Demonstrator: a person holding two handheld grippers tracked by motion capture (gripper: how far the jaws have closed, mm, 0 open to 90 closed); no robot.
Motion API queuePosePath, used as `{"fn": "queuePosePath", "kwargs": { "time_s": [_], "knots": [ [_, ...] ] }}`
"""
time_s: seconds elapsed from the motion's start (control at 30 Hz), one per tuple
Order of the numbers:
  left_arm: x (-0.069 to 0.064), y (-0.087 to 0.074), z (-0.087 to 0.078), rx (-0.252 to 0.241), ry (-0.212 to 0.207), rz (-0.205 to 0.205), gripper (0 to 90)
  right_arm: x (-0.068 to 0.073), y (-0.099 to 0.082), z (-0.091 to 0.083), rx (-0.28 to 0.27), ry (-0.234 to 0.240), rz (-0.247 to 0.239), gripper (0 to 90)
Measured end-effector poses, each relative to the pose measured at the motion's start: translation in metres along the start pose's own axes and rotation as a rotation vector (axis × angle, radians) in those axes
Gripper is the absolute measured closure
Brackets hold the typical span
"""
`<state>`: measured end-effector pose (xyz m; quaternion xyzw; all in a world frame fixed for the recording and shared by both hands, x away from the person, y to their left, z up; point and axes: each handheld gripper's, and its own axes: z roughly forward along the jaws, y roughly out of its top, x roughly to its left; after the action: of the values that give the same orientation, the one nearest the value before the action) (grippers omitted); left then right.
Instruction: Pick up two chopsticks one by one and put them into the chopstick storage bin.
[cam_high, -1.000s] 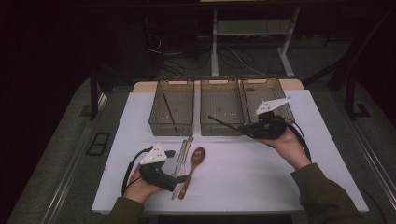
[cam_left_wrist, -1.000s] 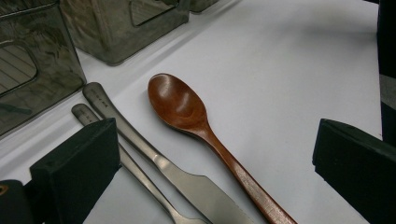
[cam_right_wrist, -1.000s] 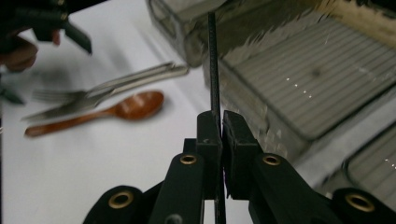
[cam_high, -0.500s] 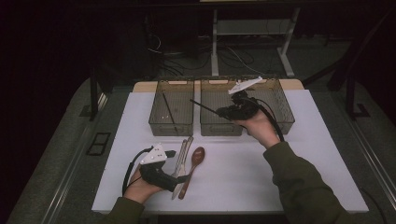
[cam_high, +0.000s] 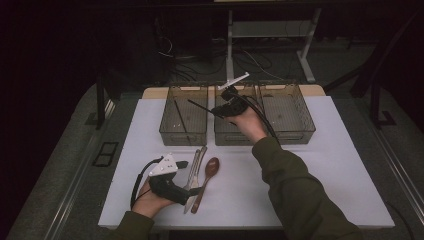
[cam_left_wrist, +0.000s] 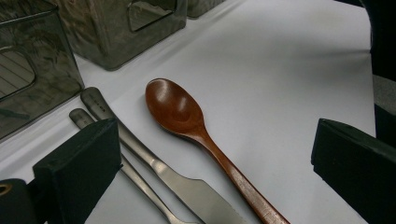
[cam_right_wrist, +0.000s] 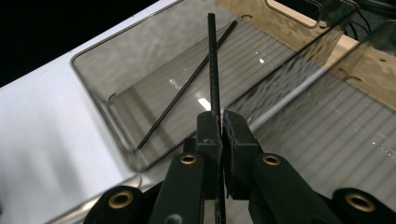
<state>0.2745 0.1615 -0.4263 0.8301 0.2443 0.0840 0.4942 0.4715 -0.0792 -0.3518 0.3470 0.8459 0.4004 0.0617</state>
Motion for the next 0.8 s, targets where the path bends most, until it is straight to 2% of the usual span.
{"fn": "queuePosePath", "kwargs": {
  "time_s": [0.17,0.5,0.6,0.8],
  "knots": [
    [0.000,0.000,0.000,-0.006,-0.003,-0.007,0.6,0.005,0.014,0.018,0.018,-0.014,0.014,84.9],
    [-0.001,0.000,0.001,-0.007,-0.008,-0.006,0.6,0.016,0.037,0.059,0.081,-0.063,0.008,84.9],
    [-0.001,0.001,0.000,-0.012,-0.011,-0.006,0.6,0.018,0.043,0.070,0.102,-0.082,0.024,84.9],
    [-0.001,0.001,0.000,-0.016,-0.014,-0.008,0.6,0.022,0.049,0.084,0.120,-0.098,0.036,84.7]
  ]
}}
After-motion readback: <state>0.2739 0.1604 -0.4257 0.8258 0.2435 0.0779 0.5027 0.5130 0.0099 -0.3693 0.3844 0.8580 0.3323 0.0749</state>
